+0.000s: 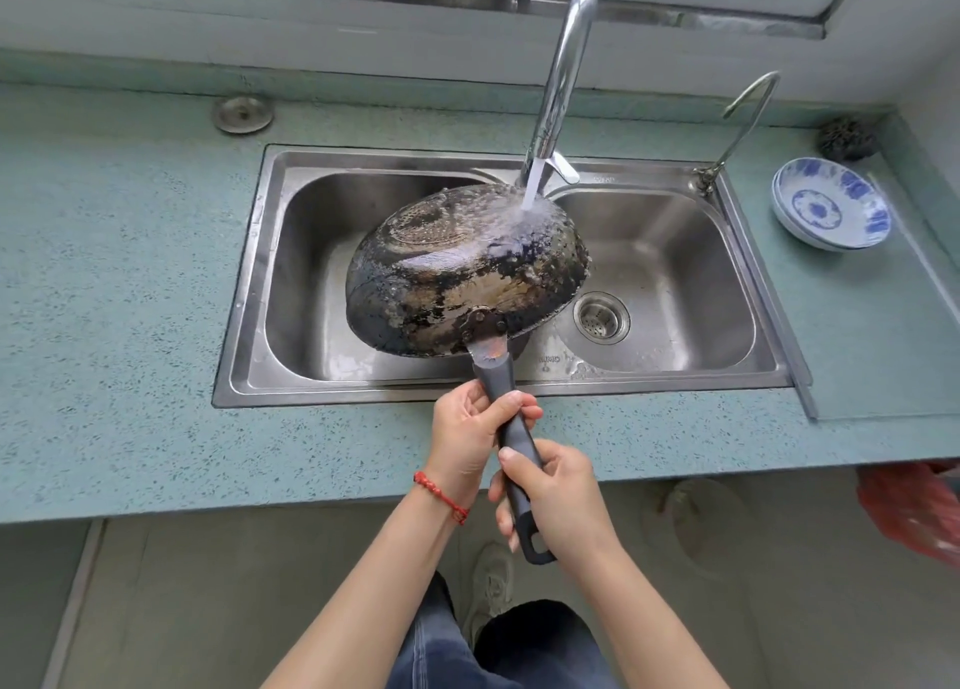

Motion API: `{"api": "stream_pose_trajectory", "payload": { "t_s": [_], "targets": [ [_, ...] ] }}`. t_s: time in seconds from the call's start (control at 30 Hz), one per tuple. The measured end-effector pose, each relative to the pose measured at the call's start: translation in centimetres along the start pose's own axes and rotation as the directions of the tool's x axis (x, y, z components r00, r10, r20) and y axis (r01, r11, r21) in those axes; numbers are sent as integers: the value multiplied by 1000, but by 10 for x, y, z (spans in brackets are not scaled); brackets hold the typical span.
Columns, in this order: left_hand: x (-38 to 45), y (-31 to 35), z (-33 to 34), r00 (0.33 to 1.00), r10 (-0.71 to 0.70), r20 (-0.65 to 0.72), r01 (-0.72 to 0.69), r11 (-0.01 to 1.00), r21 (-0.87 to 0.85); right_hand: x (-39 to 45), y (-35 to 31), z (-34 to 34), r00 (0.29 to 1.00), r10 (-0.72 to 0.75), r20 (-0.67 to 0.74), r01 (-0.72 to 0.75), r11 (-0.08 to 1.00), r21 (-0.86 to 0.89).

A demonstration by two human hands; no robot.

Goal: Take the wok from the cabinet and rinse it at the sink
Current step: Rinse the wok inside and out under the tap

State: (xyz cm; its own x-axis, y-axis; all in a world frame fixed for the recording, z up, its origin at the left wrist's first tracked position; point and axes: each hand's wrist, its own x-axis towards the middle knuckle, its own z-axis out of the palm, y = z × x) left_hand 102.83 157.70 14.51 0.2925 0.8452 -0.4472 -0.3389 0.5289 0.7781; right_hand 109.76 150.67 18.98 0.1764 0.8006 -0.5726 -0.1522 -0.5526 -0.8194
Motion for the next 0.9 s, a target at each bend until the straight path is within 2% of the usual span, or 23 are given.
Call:
{"api": "stream_pose_trajectory", "payload": {
  "t_s": [0.23,0.4,0.57,0.9],
  "targets": [
    [2,-1,7,998,-31,57,32,999,-21,-2,5,-4,995,-41,-88,34,996,-82],
    [1,-3,8,997,-43,63,46,998,-46,-1,9,-4,994,-55,-96,46,994,-96],
    [0,-6,4,998,-32,49,34,999,-35,-3,10,-2,996,-65,-69,59,995,-77],
    [-3,5,-16,999,30,-32,-28,997,65,3,10,10,997,-20,74,18,999,37]
  ]
}}
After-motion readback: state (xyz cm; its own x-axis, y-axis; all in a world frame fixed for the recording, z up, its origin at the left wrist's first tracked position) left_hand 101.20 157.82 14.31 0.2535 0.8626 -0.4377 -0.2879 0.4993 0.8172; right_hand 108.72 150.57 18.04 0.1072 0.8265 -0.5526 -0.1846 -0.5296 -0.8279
